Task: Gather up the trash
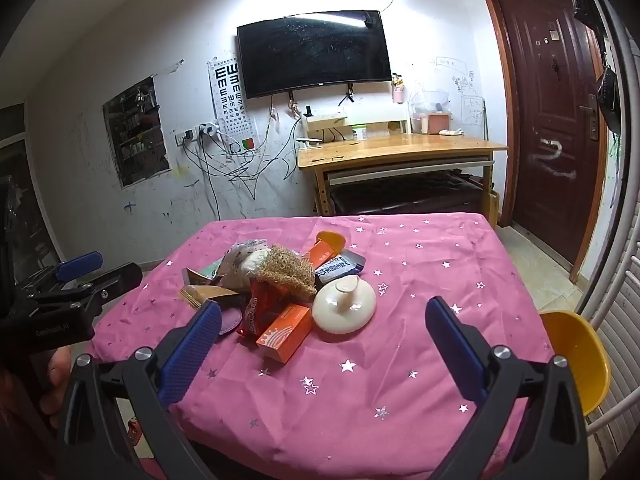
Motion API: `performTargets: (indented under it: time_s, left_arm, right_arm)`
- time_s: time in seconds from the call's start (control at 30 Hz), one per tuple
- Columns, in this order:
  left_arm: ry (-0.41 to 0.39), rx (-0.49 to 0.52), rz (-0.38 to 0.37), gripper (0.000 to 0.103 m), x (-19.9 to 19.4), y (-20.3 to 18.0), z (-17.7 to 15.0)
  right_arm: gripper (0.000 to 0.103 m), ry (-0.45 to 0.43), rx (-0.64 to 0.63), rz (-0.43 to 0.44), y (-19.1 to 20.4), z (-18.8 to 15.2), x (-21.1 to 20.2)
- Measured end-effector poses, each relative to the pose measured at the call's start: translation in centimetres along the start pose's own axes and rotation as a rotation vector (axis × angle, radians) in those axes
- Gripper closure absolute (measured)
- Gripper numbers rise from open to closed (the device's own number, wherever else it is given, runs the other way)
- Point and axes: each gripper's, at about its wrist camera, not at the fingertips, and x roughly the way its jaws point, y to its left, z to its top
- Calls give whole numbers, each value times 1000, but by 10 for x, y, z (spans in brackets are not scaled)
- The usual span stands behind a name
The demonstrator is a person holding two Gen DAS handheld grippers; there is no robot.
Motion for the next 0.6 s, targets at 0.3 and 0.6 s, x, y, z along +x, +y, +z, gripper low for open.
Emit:
performTargets:
  time_s: [0.3, 0.6]
  left_arm:
    - [1, 1, -1, 6, 0, 0, 1]
    - [2, 0, 0, 6, 0, 0, 0]
  right_arm:
    - [7, 0, -7, -4, 4, -2, 2]
    - [7, 3, -15, -9, 2, -1, 1]
